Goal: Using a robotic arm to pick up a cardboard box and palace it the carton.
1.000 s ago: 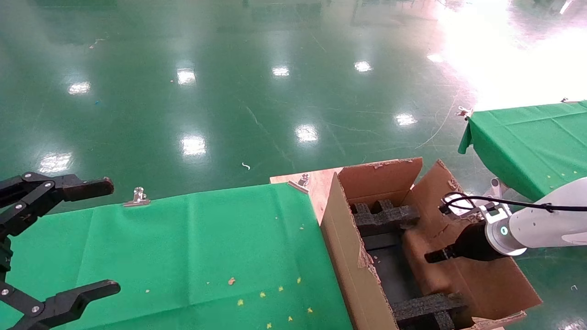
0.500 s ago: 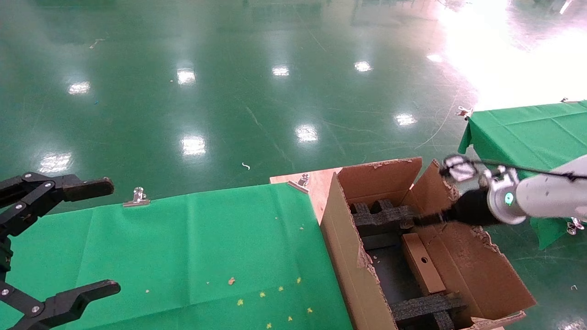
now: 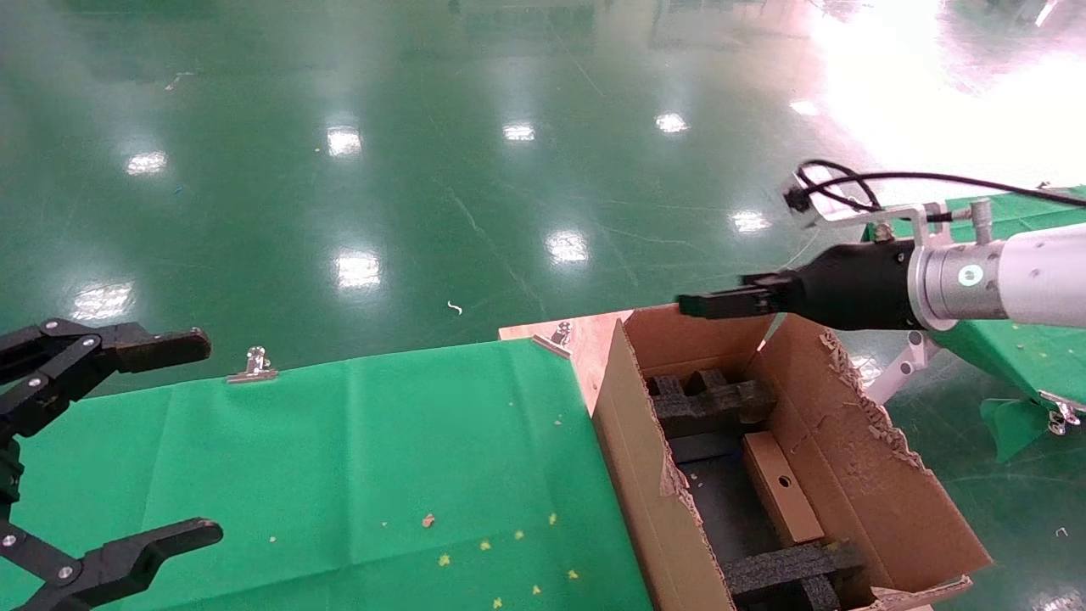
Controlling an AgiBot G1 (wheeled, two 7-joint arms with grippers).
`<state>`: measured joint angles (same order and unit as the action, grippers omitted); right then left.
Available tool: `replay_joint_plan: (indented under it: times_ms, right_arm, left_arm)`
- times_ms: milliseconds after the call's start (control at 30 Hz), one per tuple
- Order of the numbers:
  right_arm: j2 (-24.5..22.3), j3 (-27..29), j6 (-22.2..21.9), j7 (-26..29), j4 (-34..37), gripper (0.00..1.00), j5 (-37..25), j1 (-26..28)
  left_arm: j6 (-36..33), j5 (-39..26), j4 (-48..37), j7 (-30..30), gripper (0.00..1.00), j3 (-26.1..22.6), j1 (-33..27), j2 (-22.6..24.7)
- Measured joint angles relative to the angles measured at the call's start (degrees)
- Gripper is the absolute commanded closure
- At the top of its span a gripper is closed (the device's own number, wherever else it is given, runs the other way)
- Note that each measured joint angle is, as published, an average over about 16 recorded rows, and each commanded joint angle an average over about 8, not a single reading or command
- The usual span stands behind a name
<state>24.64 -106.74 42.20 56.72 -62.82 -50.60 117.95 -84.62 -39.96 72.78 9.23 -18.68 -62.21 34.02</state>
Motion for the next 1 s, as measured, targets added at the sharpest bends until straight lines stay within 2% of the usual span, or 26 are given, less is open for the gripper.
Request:
replay_joint_plan:
  times_ms: [267,567,1000]
  right_arm:
    - [-1.84,2.88,3.73,-2.28,-3.09,0.0,5.26,0.94]
    - [-1.28,7.6,6.14,-4.62,-3.52,0.0,5.88,-2.09]
    - [1.16,24.9,13.89,-13.23,-5.02,0.0,6.43,-13.41]
  left_arm:
    - [0.01,0.01,-0.01,0.0,0.0,0.0,0.0,-0.01]
    - [0.02,0.01,-0.02,-0.01,0.0,-0.01,0.0,-0.01]
    - [0.02,0.02,-0.04,-0.02,0.0,-0.03,-0.01,-0.02]
